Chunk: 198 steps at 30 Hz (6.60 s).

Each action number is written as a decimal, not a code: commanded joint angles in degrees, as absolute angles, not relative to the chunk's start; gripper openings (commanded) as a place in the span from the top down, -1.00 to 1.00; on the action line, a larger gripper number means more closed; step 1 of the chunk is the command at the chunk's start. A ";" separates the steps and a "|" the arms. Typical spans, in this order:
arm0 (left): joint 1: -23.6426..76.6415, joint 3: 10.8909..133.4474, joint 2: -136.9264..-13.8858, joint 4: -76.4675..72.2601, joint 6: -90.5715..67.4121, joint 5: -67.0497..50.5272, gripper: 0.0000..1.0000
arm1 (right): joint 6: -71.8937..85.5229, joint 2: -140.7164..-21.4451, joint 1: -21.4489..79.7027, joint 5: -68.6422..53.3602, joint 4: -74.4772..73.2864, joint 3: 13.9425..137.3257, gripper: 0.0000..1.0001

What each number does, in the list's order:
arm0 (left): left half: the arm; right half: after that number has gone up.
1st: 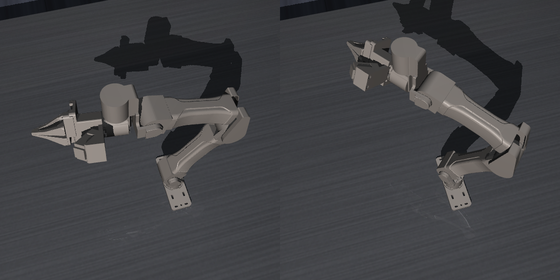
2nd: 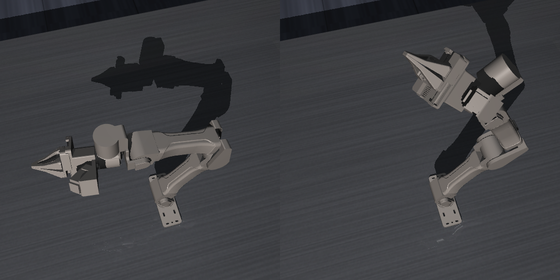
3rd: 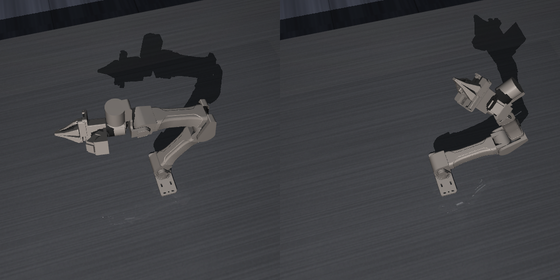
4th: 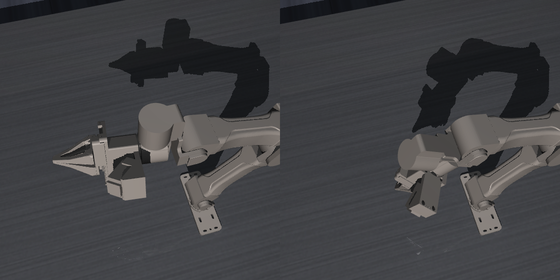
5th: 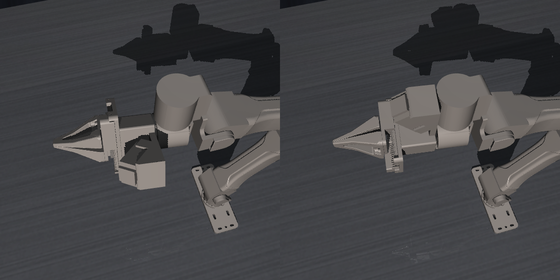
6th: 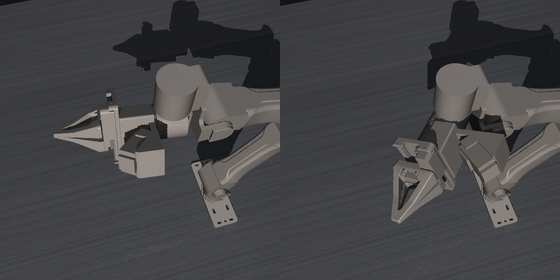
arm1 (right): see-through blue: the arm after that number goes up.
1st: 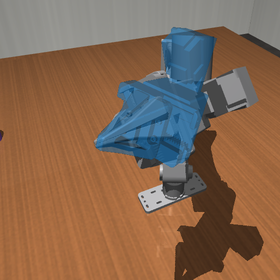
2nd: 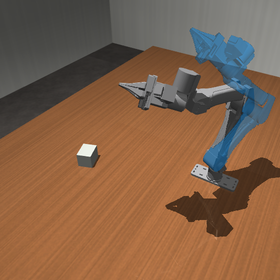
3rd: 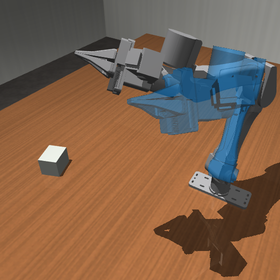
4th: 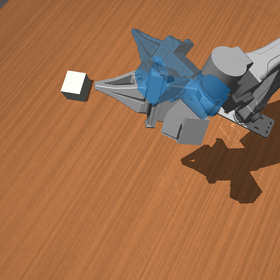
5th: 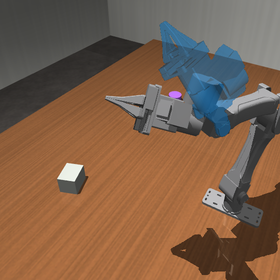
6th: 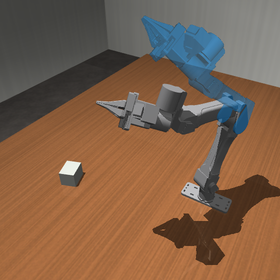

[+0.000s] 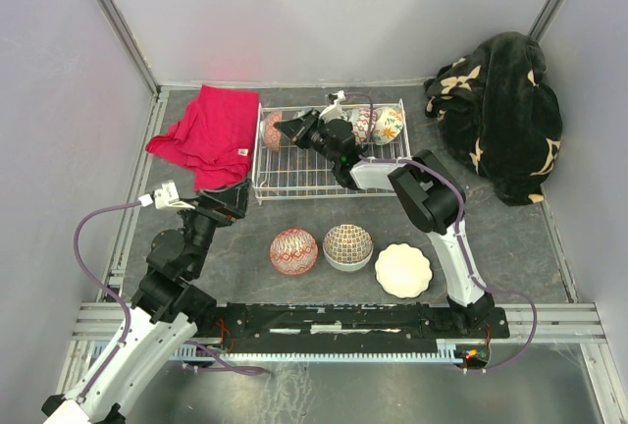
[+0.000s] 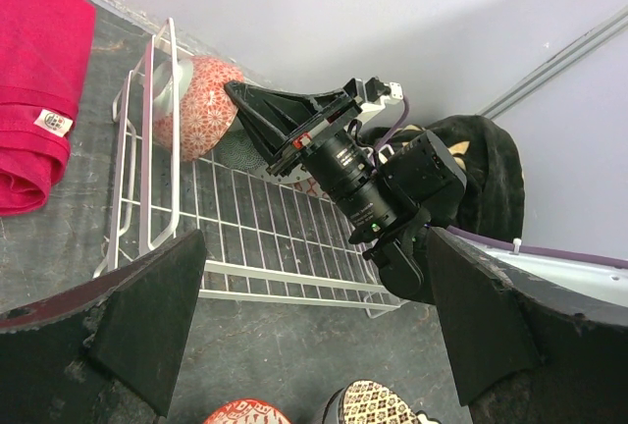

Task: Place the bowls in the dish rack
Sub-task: Turn the bowl upside down on the dish rack, then pick up the bowl from the center of the board.

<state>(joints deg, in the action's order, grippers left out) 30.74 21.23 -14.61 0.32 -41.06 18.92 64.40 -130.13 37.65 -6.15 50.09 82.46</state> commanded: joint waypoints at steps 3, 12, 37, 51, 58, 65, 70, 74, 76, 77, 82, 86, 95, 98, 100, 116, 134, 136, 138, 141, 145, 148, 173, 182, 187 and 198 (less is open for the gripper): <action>30.90 22.66 -14.95 -1.76 -39.99 18.21 -0.99 | 61.20 -129.28 36.56 -4.27 41.55 82.82 0.71; 30.92 22.67 -14.94 -1.76 -39.99 18.15 -0.99 | 60.86 -128.42 36.54 -4.41 41.96 81.07 0.67; 30.81 22.63 -15.03 -1.89 -39.98 18.04 -0.99 | 57.06 -118.16 36.61 -7.23 43.08 73.50 0.22; 30.88 22.76 -14.79 -1.76 -40.15 17.58 -0.98 | 48.64 -95.36 36.57 -11.31 13.01 67.52 -0.02; 30.87 22.83 -14.81 -1.76 -40.17 17.49 -0.98 | 41.82 -80.80 36.57 -12.65 -7.36 67.13 -0.39; 30.85 22.93 -16.69 -2.06 -40.01 16.99 -0.99 | 36.38 -70.72 36.56 -11.45 -15.70 60.58 -0.61; 30.88 22.87 -18.02 -2.65 -39.68 16.42 -0.99 | 33.03 -67.10 36.61 -7.21 -22.20 58.15 -0.78; 30.85 22.48 -19.24 -3.90 -38.96 15.75 -0.99 | 36.52 -62.41 36.56 -2.64 -22.21 53.67 -0.99; 30.86 22.57 -20.12 -4.15 -38.62 15.77 -0.99 | 37.70 -58.95 36.56 -6.14 -17.84 50.53 -0.99; 30.85 22.64 -20.51 -4.06 -38.54 15.96 -0.99 | 37.02 -57.25 36.57 -7.32 -16.47 49.17 -0.99; 30.85 22.65 -20.98 -4.32 -38.19 15.75 -0.99 | 32.23 -51.32 36.56 -4.59 -21.50 48.84 -0.99; 30.96 22.74 -21.58 -4.73 -37.97 15.04 -0.99 | 30.31 -50.72 36.56 -2.40 -25.70 50.07 -0.99; 30.87 22.98 -23.01 -5.19 -37.69 14.29 -0.99 | 26.64 -51.81 36.71 -3.96 -32.93 52.63 -0.81; 30.86 23.07 -23.12 -5.10 -37.45 14.52 -0.99 | 26.29 -47.74 37.20 -4.59 -37.02 52.02 -0.78; 30.87 23.25 -23.36 -5.02 -37.44 14.47 -0.99 | 26.65 -45.24 37.51 -5.37 -39.89 50.13 -0.73; 30.90 23.41 -22.30 -4.68 -37.53 14.34 -0.99 | 34.67 -45.56 47.15 -2.84 -51.06 45.96 -0.52; 30.94 23.46 -21.00 -4.48 -37.62 13.94 -0.99 | 44.70 -55.54 63.82 9.87 -38.02 34.81 -0.18; 30.87 23.42 -20.96 -4.48 -37.62 13.93 -0.99 | 45.53 -56.71 65.63 10.99 -37.24 34.48 -0.17; 30.90 23.44 -20.96 -4.48 -37.62 13.88 -0.98 | 46.34 -57.45 67.25 12.70 -37.00 34.38 -0.13; 30.89 23.43 -20.98 -4.44 -37.62 13.85 -0.98 | 47.46 -58.34 69.19 15.65 -37.39 34.48 0.00; 30.85 23.43 -20.82 -4.48 -37.62 13.82 -0.99 | 48.44 -60.02 71.40 19.82 -38.66 34.83 0.19; 30.85 23.42 -20.83 -4.48 -37.64 13.86 -0.99 | 48.98 -61.53 72.16 21.92 -39.20 35.00 0.19; 30.85 23.34 -20.54 -4.48 -37.72 13.76 -0.99 | 47.47 -58.45 73.30 26.94 -45.04 39.50 0.97; 30.86 23.29 -20.45 -4.57 -37.78 13.64 -0.99 | 44.35 -48.26 73.30 27.79 -51.07 47.96 0.97; 30.86 23.29 -20.65 -4.74 -37.76 13.58 -0.99 | 43.08 -44.87 73.30 30.06 -53.56 53.04 0.98; 30.87 23.21 -20.65 -4.75 -37.79 13.57 -0.99 | 38.62 -45.88 73.22 32.47 -51.66 63.49 0.98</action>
